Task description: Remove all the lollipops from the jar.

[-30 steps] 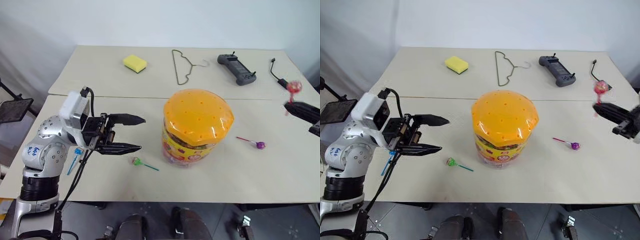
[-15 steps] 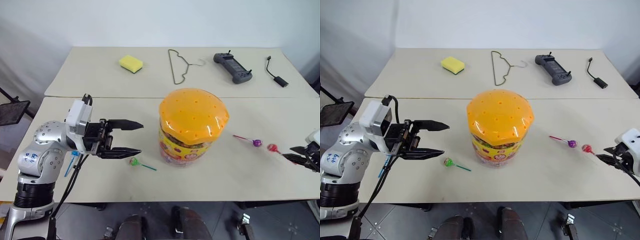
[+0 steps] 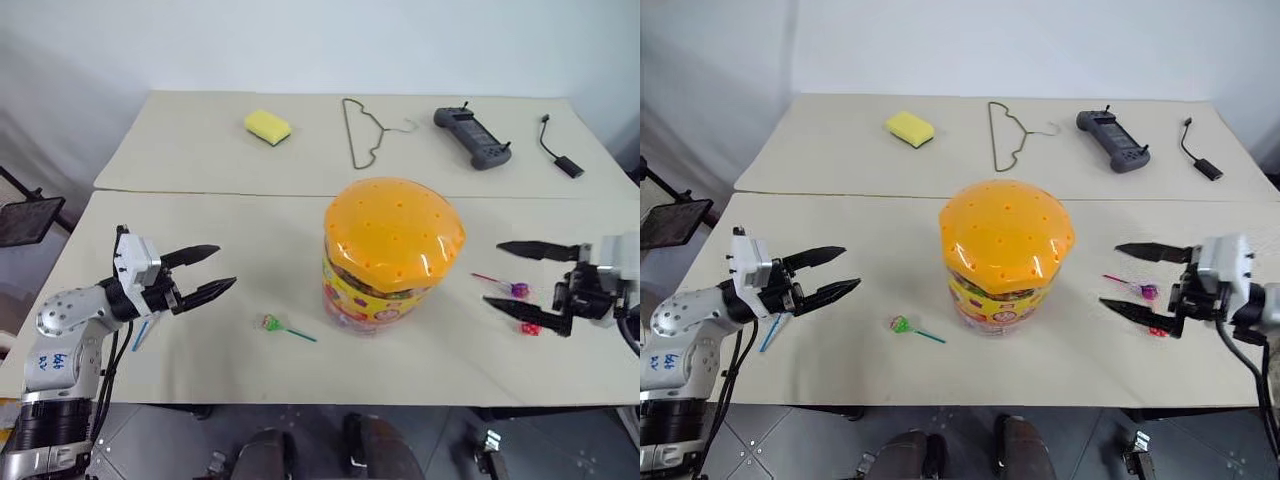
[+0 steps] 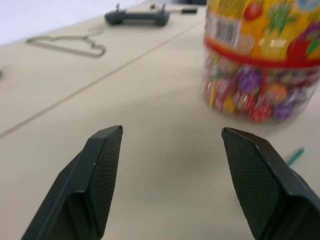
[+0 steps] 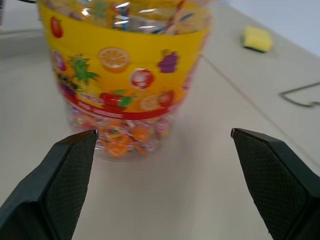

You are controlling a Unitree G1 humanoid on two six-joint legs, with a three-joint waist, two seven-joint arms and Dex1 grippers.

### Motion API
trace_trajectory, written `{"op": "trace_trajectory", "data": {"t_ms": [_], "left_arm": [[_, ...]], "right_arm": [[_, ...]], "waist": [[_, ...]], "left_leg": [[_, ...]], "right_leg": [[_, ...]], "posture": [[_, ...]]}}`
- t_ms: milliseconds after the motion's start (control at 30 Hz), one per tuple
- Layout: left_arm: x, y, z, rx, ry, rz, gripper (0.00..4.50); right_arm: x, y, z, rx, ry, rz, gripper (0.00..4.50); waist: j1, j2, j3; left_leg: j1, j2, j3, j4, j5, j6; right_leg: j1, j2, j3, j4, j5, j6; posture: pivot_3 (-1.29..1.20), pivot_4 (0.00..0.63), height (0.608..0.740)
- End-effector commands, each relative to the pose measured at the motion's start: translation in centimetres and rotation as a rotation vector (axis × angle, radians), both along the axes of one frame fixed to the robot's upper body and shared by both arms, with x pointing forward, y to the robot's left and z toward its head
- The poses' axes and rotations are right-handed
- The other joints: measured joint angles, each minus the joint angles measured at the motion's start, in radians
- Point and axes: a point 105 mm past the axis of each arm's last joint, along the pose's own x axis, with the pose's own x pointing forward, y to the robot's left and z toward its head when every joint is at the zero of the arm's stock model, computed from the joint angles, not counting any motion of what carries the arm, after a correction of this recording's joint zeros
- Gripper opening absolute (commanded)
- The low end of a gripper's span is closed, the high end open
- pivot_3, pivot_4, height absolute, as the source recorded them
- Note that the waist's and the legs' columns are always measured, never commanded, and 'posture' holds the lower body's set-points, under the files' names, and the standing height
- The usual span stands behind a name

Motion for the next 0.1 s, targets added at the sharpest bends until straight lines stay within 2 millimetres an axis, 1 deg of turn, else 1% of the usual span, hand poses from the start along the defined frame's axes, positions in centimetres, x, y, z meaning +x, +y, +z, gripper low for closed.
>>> {"op": "trace_trajectory", "data": {"t_ms": [33, 100], "left_arm": [[-1.04, -0.09, 0.68, 0.006, -0.094, 0.062, 3.36], [-1.29, -0.10, 0.76, 0.021, -0.136, 0.113, 3.36]], "right_arm": [[0.97, -0.57, -1.15, -0.011, -0.014, -0.024, 4.45], [1.75, -0.91, -1.41, 0.010, -0.037, -0.068, 4.45]], "waist": [[-0.004, 0.000, 0.000], [-0.004, 0.000, 0.000]], "left_leg": [[0.000, 0.000, 0.001, 0.000, 0.000, 0.000], [0.000, 0.000, 0.001, 0.000, 0.000, 0.001]], "right_leg": [[0.000, 0.000, 0.000, -0.001, 0.000, 0.000], [0.000, -0.001, 0.000, -0.001, 0.000, 0.000]], "posture": [[0.00, 0.150, 0.740], [0.00, 0.150, 0.740]]}}
